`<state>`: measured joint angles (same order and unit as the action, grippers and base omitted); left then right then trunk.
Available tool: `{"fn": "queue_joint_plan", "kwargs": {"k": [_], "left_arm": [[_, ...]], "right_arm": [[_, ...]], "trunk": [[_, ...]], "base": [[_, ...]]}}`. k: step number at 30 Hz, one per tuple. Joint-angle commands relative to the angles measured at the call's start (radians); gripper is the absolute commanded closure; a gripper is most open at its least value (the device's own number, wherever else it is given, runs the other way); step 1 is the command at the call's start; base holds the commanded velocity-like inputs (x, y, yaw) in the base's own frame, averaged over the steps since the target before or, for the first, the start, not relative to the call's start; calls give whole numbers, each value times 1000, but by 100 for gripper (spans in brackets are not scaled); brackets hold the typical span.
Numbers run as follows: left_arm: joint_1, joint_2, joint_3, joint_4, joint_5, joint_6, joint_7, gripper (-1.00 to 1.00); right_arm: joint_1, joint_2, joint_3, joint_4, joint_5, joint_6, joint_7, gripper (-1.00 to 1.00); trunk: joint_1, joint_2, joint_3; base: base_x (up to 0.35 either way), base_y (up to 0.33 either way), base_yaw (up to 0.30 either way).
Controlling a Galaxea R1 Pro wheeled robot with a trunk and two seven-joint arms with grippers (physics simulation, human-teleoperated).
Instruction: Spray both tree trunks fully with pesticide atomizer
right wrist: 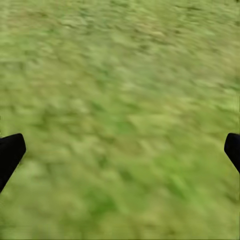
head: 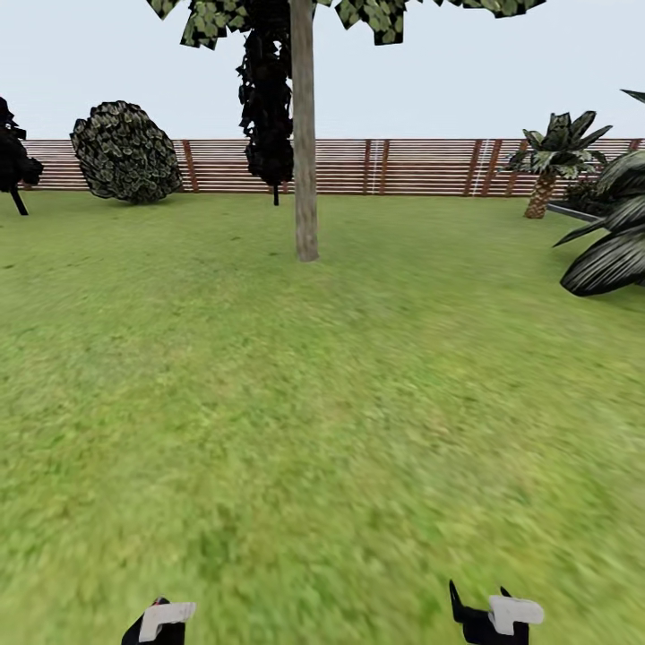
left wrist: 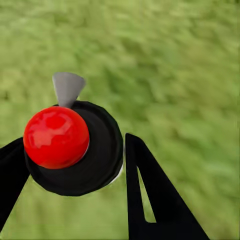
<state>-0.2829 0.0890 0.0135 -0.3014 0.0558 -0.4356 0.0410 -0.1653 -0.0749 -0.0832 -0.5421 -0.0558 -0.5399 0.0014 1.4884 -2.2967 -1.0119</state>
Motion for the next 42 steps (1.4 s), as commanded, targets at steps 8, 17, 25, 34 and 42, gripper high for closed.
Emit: {"fn": "queue_joint_plan", "kwargs": {"k": [8, 17, 25, 34, 42], "left_arm": [[0, 0, -2, 1, 6, -3, 0, 100], [0, 0, -1, 0, 6, -3, 0, 100], [-1, 0, -1, -1, 6, -3, 0, 100], [-1, 0, 0, -1, 6, -2, 0, 100], [0, 0, 32, 0, 5, -3, -1, 100]], "right_arm": [[0, 0, 2, 0, -6, -3, 0, -100], [0, 0, 0, 1, -5, -3, 0, -100], [0, -1, -1, -1, -7, -3, -1, -100], [0, -2, -1, 0, -6, -3, 0, -100], [0, -2, -1, 1, -6, -3, -2, -100]], "trunk": [[0, 0, -1], [0, 0, -1], [0, 0, -1], [0, 0, -1], [0, 0, -1]], "base": [[312, 107, 0], [312, 107, 0], [314, 106, 0], [327, 63, 0], [336, 2, 0]]}}
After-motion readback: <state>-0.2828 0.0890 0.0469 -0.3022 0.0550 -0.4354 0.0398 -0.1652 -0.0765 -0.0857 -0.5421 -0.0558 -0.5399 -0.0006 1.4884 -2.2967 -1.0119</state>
